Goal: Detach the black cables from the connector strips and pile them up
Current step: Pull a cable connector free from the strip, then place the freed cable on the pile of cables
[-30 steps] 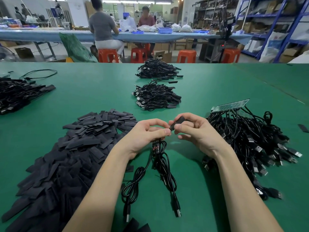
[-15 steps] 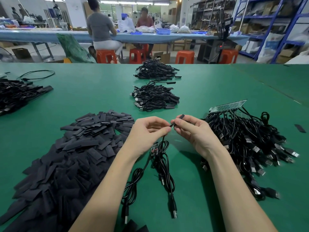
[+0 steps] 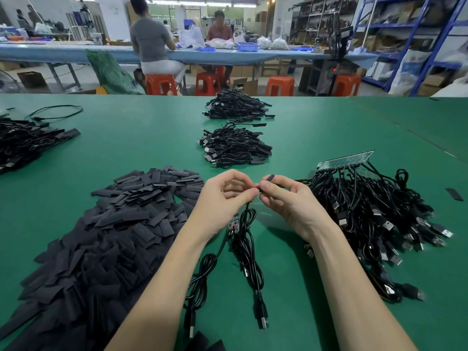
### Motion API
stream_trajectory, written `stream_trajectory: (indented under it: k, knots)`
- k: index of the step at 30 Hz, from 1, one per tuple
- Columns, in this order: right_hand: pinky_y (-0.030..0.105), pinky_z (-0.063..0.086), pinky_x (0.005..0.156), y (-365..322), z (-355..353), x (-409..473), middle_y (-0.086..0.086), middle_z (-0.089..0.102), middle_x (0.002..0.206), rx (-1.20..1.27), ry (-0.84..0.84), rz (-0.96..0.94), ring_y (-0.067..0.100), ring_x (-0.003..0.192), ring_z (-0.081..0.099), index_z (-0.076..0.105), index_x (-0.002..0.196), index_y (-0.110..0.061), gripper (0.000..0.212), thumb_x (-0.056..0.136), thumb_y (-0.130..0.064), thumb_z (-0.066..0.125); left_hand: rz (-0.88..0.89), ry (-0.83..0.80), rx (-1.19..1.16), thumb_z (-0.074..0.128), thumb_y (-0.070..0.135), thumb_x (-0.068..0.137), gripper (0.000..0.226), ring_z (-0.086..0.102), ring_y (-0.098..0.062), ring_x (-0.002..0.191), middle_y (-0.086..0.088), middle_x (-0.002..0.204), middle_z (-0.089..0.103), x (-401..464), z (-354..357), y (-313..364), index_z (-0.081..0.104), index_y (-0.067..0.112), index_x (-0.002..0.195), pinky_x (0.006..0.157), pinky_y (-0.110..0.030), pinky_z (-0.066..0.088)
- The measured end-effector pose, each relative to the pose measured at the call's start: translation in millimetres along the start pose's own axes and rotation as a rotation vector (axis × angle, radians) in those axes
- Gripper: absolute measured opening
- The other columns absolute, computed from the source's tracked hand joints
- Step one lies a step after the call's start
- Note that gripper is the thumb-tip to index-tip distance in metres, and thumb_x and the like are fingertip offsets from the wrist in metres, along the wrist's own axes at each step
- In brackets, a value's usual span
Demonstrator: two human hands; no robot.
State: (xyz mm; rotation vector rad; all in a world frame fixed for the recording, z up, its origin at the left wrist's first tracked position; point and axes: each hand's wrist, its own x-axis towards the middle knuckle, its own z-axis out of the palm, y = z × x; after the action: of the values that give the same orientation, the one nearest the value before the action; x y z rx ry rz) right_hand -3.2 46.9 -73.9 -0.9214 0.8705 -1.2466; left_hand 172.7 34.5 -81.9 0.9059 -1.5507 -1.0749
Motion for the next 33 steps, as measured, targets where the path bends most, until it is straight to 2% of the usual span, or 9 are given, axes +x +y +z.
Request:
stream_trajectory:
  k: [5,10,15,19,22,24,27,30,33]
  knots:
    - [0.021,0.057,0.07,2,3,0,0.016,0.076,0.09,-0.039,0.075,-0.1,0.014,0.067,0.067,0.069,0.12,-0.018,0.048,0.074,-0.018,0.082,-0.059,-0.005,-0.053,0.08,0.003,0.082,0.016,0.073,-0.009,0.078,0.003,0.08,0.077,1,1,-1,0.07,0.009,0.093,0.075,-0.017,0.055]
    - [0.022,0.057,0.071,5,10,0,0.012,0.076,0.085,-0.036,0.099,-0.164,0.014,0.068,0.069,0.076,0.113,-0.021,0.043,0.07,-0.022,0.083,-0.067,0.074,-0.112,0.079,0.001,0.082,0.012,0.073,-0.014,0.075,-0.004,0.078,0.077,2,6,-4,0.072,0.007,0.09,0.077,-0.022,0.056]
    - [0.024,0.058,0.072,7,9,0,0.015,0.074,0.087,-0.023,0.126,-0.159,0.015,0.069,0.069,0.076,0.115,-0.019,0.036,0.08,-0.011,0.082,-0.064,0.103,-0.093,0.083,0.006,0.08,0.012,0.075,-0.019,0.08,-0.006,0.082,0.078,3,6,-6,0.075,0.014,0.086,0.079,-0.024,0.057]
    - [0.025,0.058,0.073,8,11,2,0.014,0.075,0.093,-0.027,0.097,-0.158,0.018,0.078,0.072,0.072,0.123,-0.022,0.052,0.072,-0.025,0.084,-0.04,0.125,-0.108,0.082,0.006,0.081,0.013,0.074,-0.02,0.084,-0.006,0.087,0.078,4,8,-5,0.074,0.016,0.085,0.079,-0.024,0.057]
    - [0.025,0.057,0.07,5,7,1,0.011,0.077,0.105,-0.056,0.04,-0.055,0.017,0.081,0.072,0.062,0.132,-0.028,0.064,0.072,-0.033,0.083,-0.006,0.195,-0.107,0.082,0.01,0.082,0.011,0.073,-0.013,0.085,-0.002,0.086,0.077,5,9,-2,0.074,0.017,0.085,0.077,-0.018,0.053]
    - [0.022,0.054,0.066,0,1,0,0.005,0.077,0.107,-0.259,-0.021,0.01,0.013,0.079,0.069,0.065,0.124,-0.03,0.056,0.073,-0.032,0.087,0.003,0.212,-0.111,0.083,0.013,0.081,0.011,0.073,-0.01,0.084,0.0,0.085,0.077,6,8,-1,0.074,0.019,0.084,0.077,-0.016,0.052]
    - [0.022,0.05,0.063,-1,0,-2,-0.004,0.072,0.08,-0.615,-0.102,0.031,0.011,0.07,0.065,0.073,0.109,-0.026,0.029,0.083,-0.023,0.084,0.004,0.186,-0.07,0.082,0.016,0.082,0.01,0.072,-0.01,0.086,0.002,0.085,0.077,7,8,-1,0.074,0.021,0.084,0.077,-0.016,0.051]
    - [0.024,0.05,0.059,-4,5,-2,-0.001,0.068,0.07,-0.647,0.008,-0.022,0.009,0.062,0.062,0.075,0.098,-0.019,0.013,0.086,-0.017,0.08,-0.036,0.117,0.112,0.077,0.031,0.088,0.006,0.07,-0.004,0.092,0.011,0.091,0.076,6,5,-4,0.073,0.026,0.089,0.083,-0.018,0.052]
    - [0.021,0.052,0.056,-17,2,-3,0.003,0.067,0.074,-0.643,0.095,-0.109,0.007,0.061,0.062,0.075,0.095,-0.018,0.009,0.088,-0.013,0.078,-0.173,0.042,0.338,0.063,0.049,0.094,0.022,0.065,0.002,0.083,0.018,0.085,0.072,4,-4,-10,0.072,0.03,0.087,0.081,-0.023,0.048]
